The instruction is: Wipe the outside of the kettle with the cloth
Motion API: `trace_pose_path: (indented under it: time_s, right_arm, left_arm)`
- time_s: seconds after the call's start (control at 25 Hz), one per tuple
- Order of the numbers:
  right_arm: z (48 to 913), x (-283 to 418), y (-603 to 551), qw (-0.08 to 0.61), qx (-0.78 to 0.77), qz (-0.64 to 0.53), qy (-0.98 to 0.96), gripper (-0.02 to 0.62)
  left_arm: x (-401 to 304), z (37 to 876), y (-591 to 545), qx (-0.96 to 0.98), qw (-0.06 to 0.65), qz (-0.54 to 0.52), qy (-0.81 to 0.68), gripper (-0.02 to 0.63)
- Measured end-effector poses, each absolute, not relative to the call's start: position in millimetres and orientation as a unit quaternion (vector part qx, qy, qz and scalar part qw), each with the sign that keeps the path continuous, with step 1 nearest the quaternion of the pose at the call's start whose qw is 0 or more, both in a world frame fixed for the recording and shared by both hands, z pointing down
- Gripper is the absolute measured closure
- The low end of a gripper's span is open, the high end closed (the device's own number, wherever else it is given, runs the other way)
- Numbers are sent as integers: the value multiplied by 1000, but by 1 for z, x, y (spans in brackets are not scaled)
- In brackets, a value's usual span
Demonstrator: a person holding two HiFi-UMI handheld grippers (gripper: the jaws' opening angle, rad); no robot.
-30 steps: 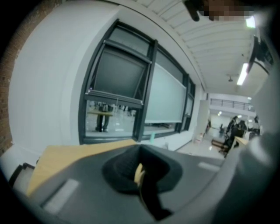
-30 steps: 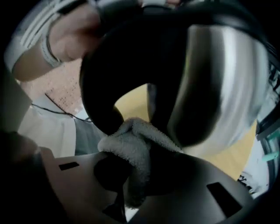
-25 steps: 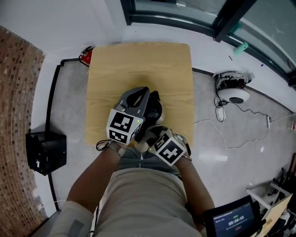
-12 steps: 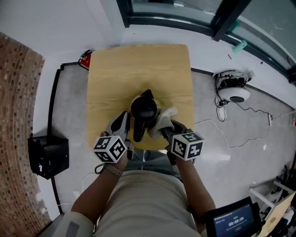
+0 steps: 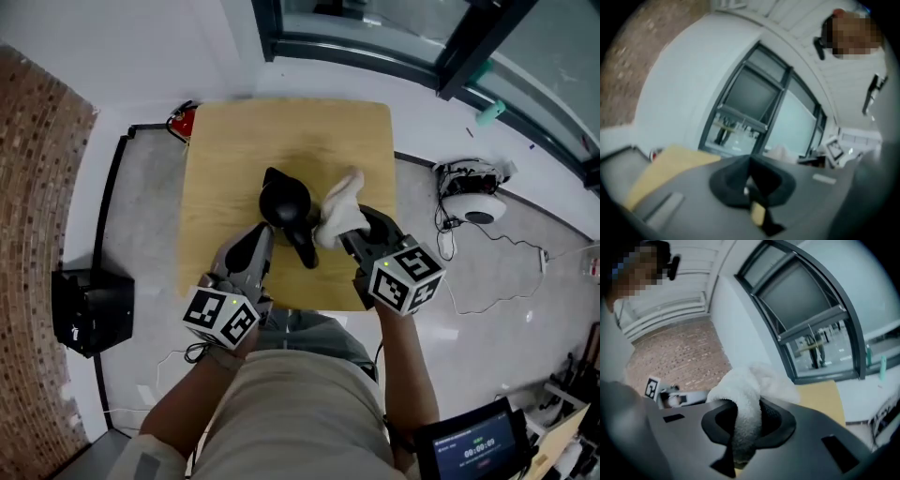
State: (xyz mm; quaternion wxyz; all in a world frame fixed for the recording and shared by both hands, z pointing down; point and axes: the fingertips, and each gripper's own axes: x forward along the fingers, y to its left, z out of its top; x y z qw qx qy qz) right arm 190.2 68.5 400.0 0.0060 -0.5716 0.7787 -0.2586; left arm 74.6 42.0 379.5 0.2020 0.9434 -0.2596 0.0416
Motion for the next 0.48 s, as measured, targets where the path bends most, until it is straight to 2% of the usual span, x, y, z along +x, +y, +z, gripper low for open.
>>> trace_pose_path:
  time_s: [0.08,0.16,0.24,0.28,0.4,0.48]
  right_arm:
    - [372,161,70,-47,-549,-195,811,525]
    - [386,126,61,-166,-526,-144,821,525]
    - [406,107,65,-280,-524,-88,800,524]
    - [410,102,74,-314,-529,-64,786,525]
    - [433,101,116,-368,-547,-42,751,525]
    - [476,103,147,-406,-531,-91,738,525]
  left_arm:
    - [95,341,4,969,62,61,-233,620]
    - [137,344,-28,975,-35,133,-175,620]
    - [172,376,-38,965,-86,226,-106,620]
    - [182,395,-36,955,-106,268,-74,620]
    - [195,423,-21,934,-156,321,-25,619]
    - [197,424,-21,933,-165,318,-35,617]
